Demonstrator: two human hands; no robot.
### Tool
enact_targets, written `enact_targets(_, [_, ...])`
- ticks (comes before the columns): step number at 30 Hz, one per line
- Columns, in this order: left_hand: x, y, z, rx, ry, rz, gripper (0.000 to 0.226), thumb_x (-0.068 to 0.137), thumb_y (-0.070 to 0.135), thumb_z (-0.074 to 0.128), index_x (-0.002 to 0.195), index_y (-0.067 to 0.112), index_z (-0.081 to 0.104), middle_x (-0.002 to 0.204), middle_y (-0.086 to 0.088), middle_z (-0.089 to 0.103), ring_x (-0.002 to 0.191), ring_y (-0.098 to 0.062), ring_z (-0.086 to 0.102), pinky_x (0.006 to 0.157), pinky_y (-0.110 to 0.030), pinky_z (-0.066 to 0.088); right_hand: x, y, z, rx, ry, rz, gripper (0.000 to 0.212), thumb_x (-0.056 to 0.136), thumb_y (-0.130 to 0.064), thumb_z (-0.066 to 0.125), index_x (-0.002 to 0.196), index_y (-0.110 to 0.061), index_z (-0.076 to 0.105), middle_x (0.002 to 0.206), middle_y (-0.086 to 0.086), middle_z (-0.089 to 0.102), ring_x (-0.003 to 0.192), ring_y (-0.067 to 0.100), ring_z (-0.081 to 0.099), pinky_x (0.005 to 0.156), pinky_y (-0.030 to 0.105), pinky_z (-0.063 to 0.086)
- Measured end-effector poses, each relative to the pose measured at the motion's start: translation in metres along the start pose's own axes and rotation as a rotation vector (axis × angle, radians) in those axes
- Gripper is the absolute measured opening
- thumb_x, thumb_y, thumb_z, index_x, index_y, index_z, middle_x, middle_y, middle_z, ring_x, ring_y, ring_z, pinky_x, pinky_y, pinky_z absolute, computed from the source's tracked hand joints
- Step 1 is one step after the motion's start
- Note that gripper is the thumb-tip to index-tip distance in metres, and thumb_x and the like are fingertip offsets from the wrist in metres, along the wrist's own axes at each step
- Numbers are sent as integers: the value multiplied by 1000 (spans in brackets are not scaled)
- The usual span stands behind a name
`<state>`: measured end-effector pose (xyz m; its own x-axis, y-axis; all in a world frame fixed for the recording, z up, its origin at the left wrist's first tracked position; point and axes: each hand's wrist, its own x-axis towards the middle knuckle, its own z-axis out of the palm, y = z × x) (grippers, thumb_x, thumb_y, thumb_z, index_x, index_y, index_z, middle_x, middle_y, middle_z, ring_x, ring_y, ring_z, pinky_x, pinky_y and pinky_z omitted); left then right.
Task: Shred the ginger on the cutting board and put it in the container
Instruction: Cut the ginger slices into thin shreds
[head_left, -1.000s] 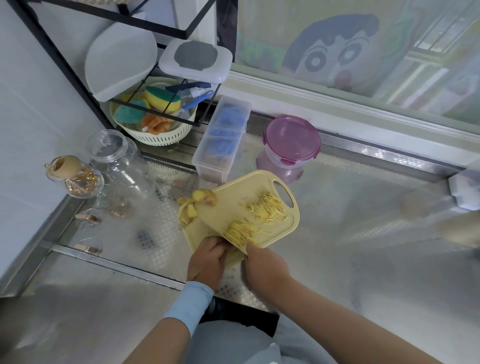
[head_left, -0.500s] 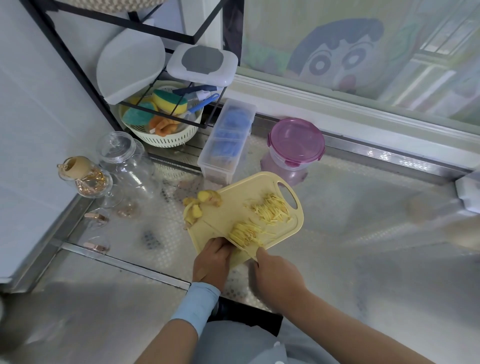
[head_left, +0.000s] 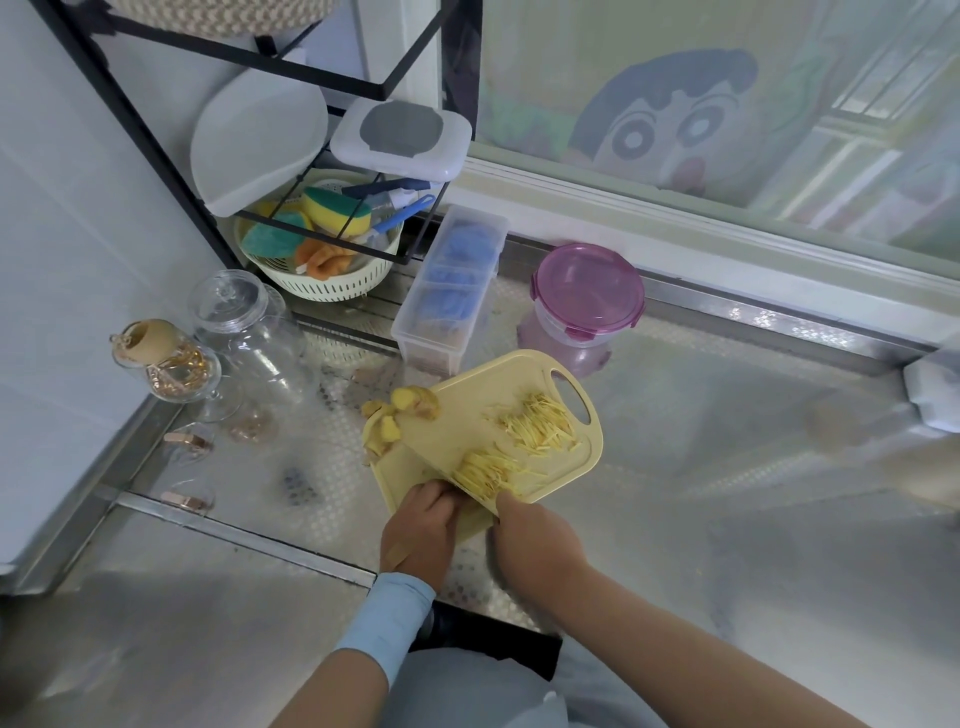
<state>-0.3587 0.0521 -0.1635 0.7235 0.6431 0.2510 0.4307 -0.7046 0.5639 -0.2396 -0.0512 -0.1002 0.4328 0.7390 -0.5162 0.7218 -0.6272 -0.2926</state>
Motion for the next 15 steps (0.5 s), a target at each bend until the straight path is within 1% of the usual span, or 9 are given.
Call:
enact_targets(3, [0, -1, -3, -6, -2, 7, 30, 89, 24, 46, 91, 13, 75, 93, 0, 67, 90, -15, 51, 53, -30, 52, -5, 2, 1, 17, 46, -27, 5, 99, -18, 41, 103, -19, 42, 84, 3, 56, 74, 30, 59, 61, 36, 44])
enact_targets(5, [1, 1, -5, -1, 9, 26, 29, 87, 23, 47, 89, 13, 75, 91, -2, 67, 89, -16, 51, 51, -29, 51, -13, 2, 2, 34, 76, -36, 4, 100, -23, 37, 102, -21, 40, 83, 2, 57, 70, 26, 56, 61, 35, 42])
enact_targets(8, [0, 2, -4, 8, 26, 36, 28, 85, 20, 47, 83, 10, 74, 86, -5, 67, 86, -17, 51, 48, -30, 50, -22, 3, 5, 30, 93, -29, 11, 101, -27, 37, 109, -21, 41, 84, 2, 58, 69, 25, 55, 60, 36, 44])
enact_targets(11, [-1, 0, -1, 2, 10, 15, 29, 85, 21, 46, 84, 10, 73, 87, -4, 66, 87, -17, 51, 48, -31, 50, -22, 2, 2, -6, 87, -8, 13, 101, -23, 40, 113, -17, 42, 80, 3, 54, 69, 29, 52, 60, 38, 44])
enact_targets(13, [-1, -1, -1, -6, 0, 7, 29, 85, 22, 46, 84, 11, 73, 88, -3, 66, 88, -16, 50, 49, -30, 50, -20, -1, 1, -32, 66, 12, 9, 100, -19, 43, 108, -16, 41, 75, 1, 46, 69, 28, 50, 61, 37, 42])
enact_targets(14, [-1, -2, -2, -6, -3, 7, 30, 86, 23, 45, 85, 12, 73, 88, -2, 66, 89, -15, 50, 50, -29, 50, -19, -3, 0, -44, 52, 25, 8, 99, -17, 45, 105, -16, 40, 75, 1, 45, 70, 28, 50, 62, 37, 41])
enact_targets(15, [0, -2, -2, -8, -4, 7, 31, 86, 24, 44, 86, 13, 74, 89, -1, 66, 90, -14, 50, 53, -26, 50, -17, -6, -1, -51, 41, 40, 12, 97, -15, 49, 103, -18, 40, 77, 1, 48, 72, 29, 54, 62, 37, 42])
